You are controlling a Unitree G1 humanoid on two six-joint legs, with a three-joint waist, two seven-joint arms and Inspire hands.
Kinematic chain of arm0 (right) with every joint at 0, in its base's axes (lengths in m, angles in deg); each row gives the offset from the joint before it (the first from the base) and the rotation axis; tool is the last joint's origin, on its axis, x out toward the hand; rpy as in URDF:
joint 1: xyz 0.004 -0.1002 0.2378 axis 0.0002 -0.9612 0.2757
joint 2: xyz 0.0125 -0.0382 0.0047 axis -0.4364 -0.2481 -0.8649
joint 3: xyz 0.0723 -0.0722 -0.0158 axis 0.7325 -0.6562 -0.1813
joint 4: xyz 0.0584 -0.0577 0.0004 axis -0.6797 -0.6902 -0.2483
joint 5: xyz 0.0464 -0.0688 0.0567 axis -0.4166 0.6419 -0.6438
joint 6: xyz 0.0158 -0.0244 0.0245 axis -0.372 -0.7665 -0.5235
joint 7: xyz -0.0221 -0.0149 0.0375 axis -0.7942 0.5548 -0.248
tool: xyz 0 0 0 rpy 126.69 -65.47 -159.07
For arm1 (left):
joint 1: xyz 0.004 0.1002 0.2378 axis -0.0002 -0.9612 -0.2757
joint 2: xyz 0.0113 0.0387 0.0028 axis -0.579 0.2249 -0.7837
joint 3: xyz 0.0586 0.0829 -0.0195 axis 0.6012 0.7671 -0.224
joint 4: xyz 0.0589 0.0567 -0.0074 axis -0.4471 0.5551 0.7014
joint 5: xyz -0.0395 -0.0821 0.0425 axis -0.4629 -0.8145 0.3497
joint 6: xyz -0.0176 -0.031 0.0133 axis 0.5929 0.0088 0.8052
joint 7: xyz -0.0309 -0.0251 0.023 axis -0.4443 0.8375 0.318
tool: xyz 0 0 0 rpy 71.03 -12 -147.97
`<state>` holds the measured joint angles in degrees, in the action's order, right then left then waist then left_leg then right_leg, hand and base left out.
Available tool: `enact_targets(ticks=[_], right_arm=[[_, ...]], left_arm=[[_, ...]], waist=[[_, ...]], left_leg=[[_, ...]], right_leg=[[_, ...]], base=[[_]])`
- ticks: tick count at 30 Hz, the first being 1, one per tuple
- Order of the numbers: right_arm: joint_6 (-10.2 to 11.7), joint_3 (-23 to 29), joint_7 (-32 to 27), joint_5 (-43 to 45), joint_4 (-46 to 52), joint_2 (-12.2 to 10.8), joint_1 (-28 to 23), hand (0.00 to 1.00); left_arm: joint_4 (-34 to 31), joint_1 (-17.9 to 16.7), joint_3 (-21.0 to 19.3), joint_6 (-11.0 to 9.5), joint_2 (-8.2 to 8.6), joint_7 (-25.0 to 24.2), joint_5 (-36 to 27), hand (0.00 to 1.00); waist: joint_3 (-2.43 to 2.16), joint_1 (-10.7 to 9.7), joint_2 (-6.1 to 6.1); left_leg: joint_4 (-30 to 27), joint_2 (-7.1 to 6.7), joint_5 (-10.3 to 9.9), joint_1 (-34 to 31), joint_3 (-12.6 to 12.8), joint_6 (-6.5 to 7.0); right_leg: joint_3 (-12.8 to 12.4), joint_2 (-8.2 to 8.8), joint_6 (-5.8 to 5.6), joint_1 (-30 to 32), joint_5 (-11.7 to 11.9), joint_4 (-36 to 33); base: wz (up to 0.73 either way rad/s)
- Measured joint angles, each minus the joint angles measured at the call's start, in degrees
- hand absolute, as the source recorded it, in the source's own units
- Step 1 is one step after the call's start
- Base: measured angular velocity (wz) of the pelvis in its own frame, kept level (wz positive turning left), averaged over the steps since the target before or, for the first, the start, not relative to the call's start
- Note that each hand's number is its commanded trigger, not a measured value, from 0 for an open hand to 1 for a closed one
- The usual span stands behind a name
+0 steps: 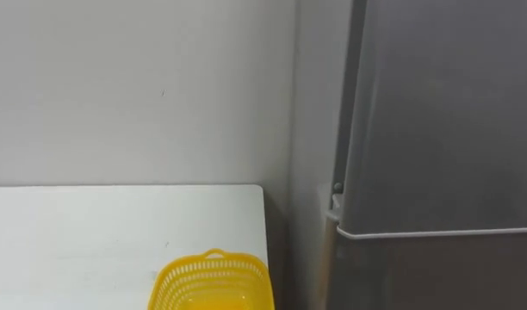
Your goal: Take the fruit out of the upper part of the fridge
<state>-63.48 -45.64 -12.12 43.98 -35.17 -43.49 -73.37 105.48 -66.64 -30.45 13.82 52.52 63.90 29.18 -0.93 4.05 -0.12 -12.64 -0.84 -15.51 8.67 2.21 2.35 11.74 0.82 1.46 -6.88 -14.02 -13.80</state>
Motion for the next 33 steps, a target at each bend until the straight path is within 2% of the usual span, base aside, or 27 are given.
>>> enact_targets(ticks=[3,8,10,12,16,18,24,27,30,33], right_arm=[[0.6,0.0,-0.3,0.0,0.3,0.0,0.1,0.0],[1.0,0.0,-0.3,-0.8,0.6,0.1,0.0,0.0],[1.1,0.0,-0.4,-0.8,0.7,0.2,0.0,0.0],[1.4,0.0,-0.3,-0.2,0.7,0.2,-0.2,0.0],[2.0,0.0,0.0,-0.8,1.2,0.3,-0.9,0.0],[2.4,-0.1,0.5,-1.0,1.1,0.3,-1.0,0.0],[3.2,-0.1,1.5,-1.1,0.0,0.1,-0.9,0.0],[3.1,-0.1,2.2,-1.1,-1.2,0.2,-0.4,0.0],[3.1,0.0,3.2,-1.0,-1.6,0.2,-0.3,0.0],[3.1,0.0,4.9,-0.8,-1.7,0.2,0.1,0.0]], left_arm=[[-4.6,0.7,-1.3,-2.4,-0.18,3.8,0.2,0.0],[-14.3,-0.2,-2.1,-3.4,-0.4,8.6,4.4,0.0],[-17.5,-0.2,-2.3,-4.0,-0.7,9.4,7.0,0.0],[-20.8,-0.3,-2.8,-4.1,-1.28,9.9,15.0,0.0],[-31.1,-0.2,-3.8,-5.1,-2.41,9.9,18.3,0.0],[-36.2,0.0,-3.8,-6.3,-3.27,9.5,20.3,0.0],[-47.9,0.8,-3.6,-6.3,-3.43,5.3,25.4,0.0],[-52.4,1.8,-3.6,-6.3,-4.32,2.3,25.9,0.0],[-55.2,3.4,-2.3,-6.3,-4.66,-0.9,28.1,0.0],[-56.8,4.2,0.0,-6.0,-4.68,-5.2,27.8,0.0]], waist=[[0.03,0.6,-0.12],[0.16,0.9,-0.16],[0.2,0.9,-0.25],[0.24,0.8,-0.45],[0.35,0.9,-0.66],[0.45,0.8,-0.92],[0.9,0.5,-0.56],[1.0,-0.3,-0.52],[1.56,-1.0,-0.39],[1.6,-1.9,-0.64]], left_leg=[[0.0,-0.03,0.0,0.1,0.0,0.0],[0.6,-0.1,0.0,0.7,-0.5,0.01],[0.9,-0.18,0.0,0.7,-0.9,0.02],[0.9,-0.15,0.0,0.5,-1.1,0.02],[0.9,-0.23,0.0,0.3,-1.5,0.02],[0.8,-0.28,0.0,0.3,-1.5,0.06],[0.8,-0.79,0.2,0.0,-1.6,0.13],[0.8,-0.76,0.2,0.0,-2.2,0.13],[0.8,-0.78,0.2,0.1,-2.7,0.13],[0.8,-0.79,0.2,-0.1,-2.9,0.13]], right_leg=[[-0.2,0.02,0.0,0.0,0.0,0.1],[-0.4,-0.09,0.0,-0.5,0.0,0.2],[-0.4,-0.12,0.0,-0.4,0.0,0.2],[-0.2,-0.17,0.01,-0.4,0.0,0.3],[0.1,-0.12,0.0,-0.3,0.0,0.3],[0.1,-0.09,-0.01,-0.2,0.0,0.3],[0.3,0.09,-0.1,-0.1,-0.1,0.5],[0.7,0.09,-0.11,-0.6,-0.1,1.2],[1.2,0.0,-0.23,-1.2,0.1,2.2],[1.2,0.0,-0.24,-1.2,0.1,2.3]], base=[[-0.01],[-0.01],[0.02],[0.0],[0.04],[0.0],[0.0],[0.09],[0.11],[0.02]])
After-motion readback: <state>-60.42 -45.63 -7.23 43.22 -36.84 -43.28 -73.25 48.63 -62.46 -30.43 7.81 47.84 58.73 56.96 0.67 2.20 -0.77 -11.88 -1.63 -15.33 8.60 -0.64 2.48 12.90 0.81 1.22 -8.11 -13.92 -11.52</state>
